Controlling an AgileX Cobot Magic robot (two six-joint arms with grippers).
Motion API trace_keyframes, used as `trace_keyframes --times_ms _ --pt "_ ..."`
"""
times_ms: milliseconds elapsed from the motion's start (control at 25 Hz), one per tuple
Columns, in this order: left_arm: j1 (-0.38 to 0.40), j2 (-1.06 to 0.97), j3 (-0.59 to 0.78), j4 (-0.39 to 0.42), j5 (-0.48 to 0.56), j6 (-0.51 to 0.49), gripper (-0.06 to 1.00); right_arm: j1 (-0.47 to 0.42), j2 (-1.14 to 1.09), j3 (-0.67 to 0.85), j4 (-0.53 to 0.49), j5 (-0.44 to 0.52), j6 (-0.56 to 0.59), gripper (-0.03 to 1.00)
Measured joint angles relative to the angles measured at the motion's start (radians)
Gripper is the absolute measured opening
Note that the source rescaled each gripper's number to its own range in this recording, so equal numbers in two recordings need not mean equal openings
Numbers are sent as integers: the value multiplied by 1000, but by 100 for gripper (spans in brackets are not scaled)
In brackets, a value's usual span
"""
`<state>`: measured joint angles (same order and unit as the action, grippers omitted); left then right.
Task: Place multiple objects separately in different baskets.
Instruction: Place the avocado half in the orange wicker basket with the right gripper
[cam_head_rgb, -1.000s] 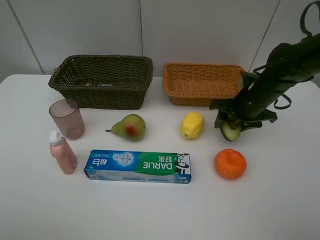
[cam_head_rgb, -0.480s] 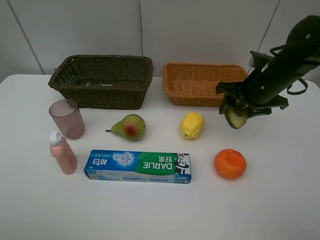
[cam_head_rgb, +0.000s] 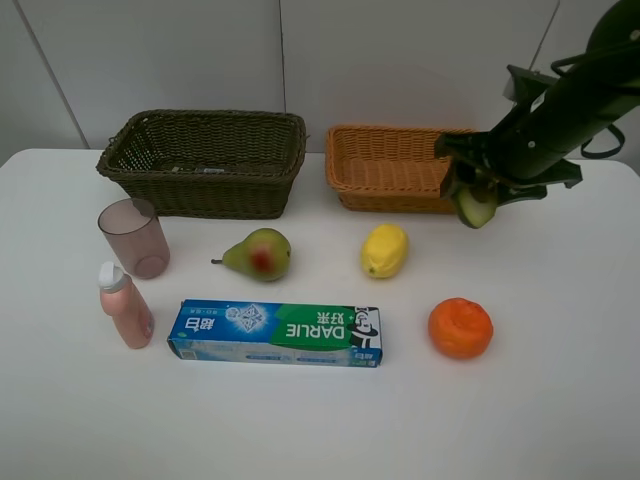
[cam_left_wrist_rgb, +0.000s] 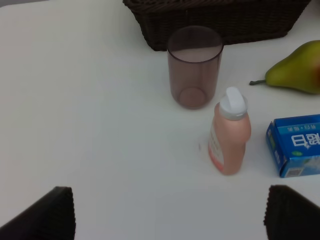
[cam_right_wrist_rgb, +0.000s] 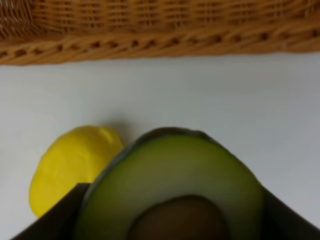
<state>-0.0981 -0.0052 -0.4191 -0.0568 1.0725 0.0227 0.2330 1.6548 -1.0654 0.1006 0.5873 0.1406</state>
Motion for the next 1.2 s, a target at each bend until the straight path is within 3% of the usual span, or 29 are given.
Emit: trace_keyframes --times_ms 280,760,1200 --pt "0 0 0 0 0 0 100 0 0 -109 -101 -26 0 36" --pt "0 0 0 0 0 0 100 -47 78 -124 -163 -381 0 36" --pt "0 0 0 0 0 0 100 -85 254 -124 -162 -559 0 36"
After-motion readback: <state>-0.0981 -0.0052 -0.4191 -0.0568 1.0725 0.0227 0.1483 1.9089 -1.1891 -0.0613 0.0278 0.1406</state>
